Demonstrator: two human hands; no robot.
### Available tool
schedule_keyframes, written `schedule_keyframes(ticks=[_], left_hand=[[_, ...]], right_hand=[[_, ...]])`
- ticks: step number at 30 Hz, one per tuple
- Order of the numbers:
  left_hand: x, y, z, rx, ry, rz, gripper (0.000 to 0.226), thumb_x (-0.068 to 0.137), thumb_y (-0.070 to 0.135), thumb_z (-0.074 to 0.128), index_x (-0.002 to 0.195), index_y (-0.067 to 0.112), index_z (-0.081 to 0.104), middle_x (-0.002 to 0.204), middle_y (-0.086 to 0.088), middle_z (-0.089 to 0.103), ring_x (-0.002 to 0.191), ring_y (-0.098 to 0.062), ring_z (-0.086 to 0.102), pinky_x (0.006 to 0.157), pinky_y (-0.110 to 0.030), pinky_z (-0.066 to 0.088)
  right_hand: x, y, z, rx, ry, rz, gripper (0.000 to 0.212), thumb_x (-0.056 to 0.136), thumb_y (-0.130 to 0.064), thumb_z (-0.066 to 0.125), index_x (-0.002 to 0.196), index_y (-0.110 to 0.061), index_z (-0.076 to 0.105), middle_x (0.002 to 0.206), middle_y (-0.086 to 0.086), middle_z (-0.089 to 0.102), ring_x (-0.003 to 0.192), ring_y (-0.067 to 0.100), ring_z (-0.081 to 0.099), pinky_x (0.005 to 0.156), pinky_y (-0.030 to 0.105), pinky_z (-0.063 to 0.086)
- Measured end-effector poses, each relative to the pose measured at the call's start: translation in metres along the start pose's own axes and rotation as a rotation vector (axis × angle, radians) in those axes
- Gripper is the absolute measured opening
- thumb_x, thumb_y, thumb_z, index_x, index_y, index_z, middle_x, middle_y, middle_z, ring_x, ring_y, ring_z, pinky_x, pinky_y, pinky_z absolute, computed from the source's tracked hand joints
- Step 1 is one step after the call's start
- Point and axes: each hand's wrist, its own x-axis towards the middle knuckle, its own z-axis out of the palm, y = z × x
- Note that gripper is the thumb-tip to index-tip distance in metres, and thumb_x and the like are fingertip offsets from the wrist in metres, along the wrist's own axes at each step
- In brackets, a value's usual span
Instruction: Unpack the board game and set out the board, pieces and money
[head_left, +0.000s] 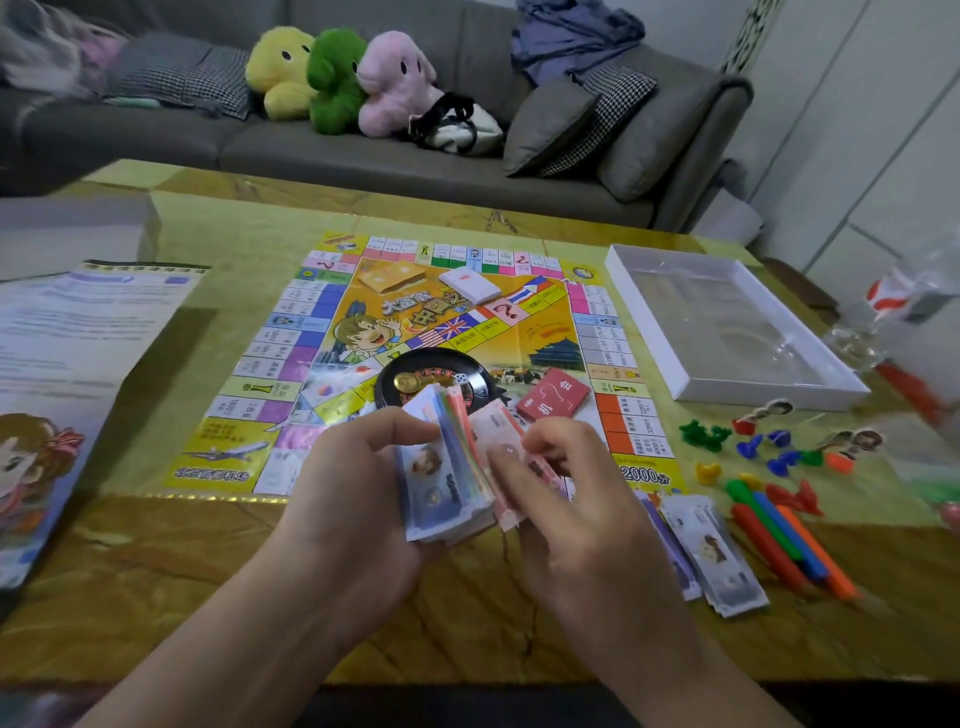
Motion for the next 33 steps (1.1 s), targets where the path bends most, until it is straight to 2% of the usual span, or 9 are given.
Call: schedule_keyframes(ticks=[5, 8, 11, 14, 19, 22, 27, 29, 33], left_hand=[[0.004, -0.010, 0.000, 0.060, 0.130, -0.017, 0.055, 0.082, 0.019, 0.055, 0.128, -0.007, 0.065, 0.129, -0.034, 0.065, 0.100, -0.042, 0.065, 0.104, -0.051, 0.050], [0.009, -0.012, -0.002, 0.075, 0.183, 0.006, 0.047, 0.080, 0.019, 0.057, 0.118, -0.008, 0.066, 0.100, -0.026, 0.071, 0.083, -0.037, 0.064, 0.075, -0.042, 0.058], [0.013, -0.013, 0.000, 0.124, 0.222, 0.142, 0.020, 0.090, 0.011, 0.056, 0.098, -0.006, 0.063, 0.074, -0.018, 0.064, 0.061, -0.028, 0.062, 0.055, -0.030, 0.054], [0.015, -0.020, 0.004, 0.211, 0.261, 0.201, 0.013, 0.090, 0.010, 0.059, 0.091, -0.002, 0.064, 0.074, -0.013, 0.065, 0.061, -0.025, 0.063, 0.057, -0.030, 0.055], [0.019, -0.032, 0.014, 0.289, 0.373, 0.232, 0.034, 0.087, 0.008, 0.068, 0.116, 0.024, 0.061, 0.105, -0.020, 0.071, 0.091, -0.039, 0.074, 0.080, -0.059, 0.063], [0.016, -0.031, 0.017, 0.178, 0.236, 0.251, 0.043, 0.086, 0.003, 0.068, 0.125, 0.018, 0.061, 0.106, -0.026, 0.075, 0.092, -0.045, 0.075, 0.083, -0.062, 0.061], [0.008, -0.028, 0.018, 0.136, -0.025, 0.087, 0.032, 0.076, 0.021, 0.061, 0.097, 0.007, 0.081, 0.097, -0.021, 0.073, 0.070, -0.033, 0.062, 0.055, -0.032, 0.040], [0.010, -0.030, 0.017, 0.118, -0.019, 0.049, 0.030, 0.081, 0.019, 0.060, 0.095, 0.005, 0.082, 0.104, -0.020, 0.076, 0.073, -0.034, 0.068, 0.060, -0.034, 0.043], [0.014, -0.028, 0.017, 0.072, 0.075, 0.068, 0.021, 0.095, 0.012, 0.056, 0.111, 0.002, 0.066, 0.100, -0.024, 0.078, 0.083, -0.037, 0.078, 0.068, -0.043, 0.063]], right_hand=[[0.002, -0.017, -0.005, 0.363, -0.096, 0.084, 0.049, 0.090, 0.004, 0.060, 0.137, -0.006, 0.065, 0.129, 0.000, 0.054, 0.119, 0.015, 0.059, 0.094, 0.031, 0.055], [-0.001, -0.023, -0.013, 0.615, -0.127, 0.273, 0.058, 0.082, 0.010, 0.063, 0.132, -0.019, 0.068, 0.131, -0.012, 0.060, 0.124, 0.011, 0.061, 0.100, 0.024, 0.052], [0.002, -0.027, -0.022, 0.891, -0.128, 0.591, 0.036, 0.092, -0.020, 0.063, 0.126, -0.033, 0.065, 0.117, -0.010, 0.070, 0.108, 0.007, 0.069, 0.083, 0.021, 0.056], [0.007, -0.030, -0.022, 0.782, -0.189, 0.698, 0.014, 0.099, -0.039, 0.068, 0.110, -0.033, 0.064, 0.100, -0.012, 0.071, 0.093, 0.007, 0.069, 0.077, 0.029, 0.058], [0.012, -0.031, -0.016, 0.717, -0.235, 0.773, 0.011, 0.101, -0.025, 0.068, 0.104, -0.034, 0.063, 0.092, -0.013, 0.073, 0.086, 0.006, 0.072, 0.071, 0.032, 0.063], [0.013, -0.024, -0.020, 0.784, -0.147, 0.806, 0.015, 0.101, -0.016, 0.068, 0.102, -0.030, 0.067, 0.090, -0.008, 0.076, 0.084, 0.011, 0.074, 0.070, 0.034, 0.064], [0.019, -0.022, -0.027, 1.194, -0.299, 1.029, 0.014, 0.104, -0.009, 0.063, 0.111, -0.016, 0.073, 0.094, 0.008, 0.078, 0.081, 0.030, 0.074, 0.073, 0.045, 0.062], [0.017, -0.023, -0.027, 1.080, -0.401, 0.970, 0.015, 0.104, -0.016, 0.063, 0.114, -0.022, 0.073, 0.096, 0.000, 0.078, 0.078, 0.021, 0.073, 0.075, 0.039, 0.063], [0.012, -0.018, -0.041, 0.381, -0.381, 0.540, 0.031, 0.095, -0.050, 0.067, 0.124, -0.041, 0.060, 0.106, -0.026, 0.063, 0.103, -0.005, 0.060, 0.081, 0.018, 0.057]])
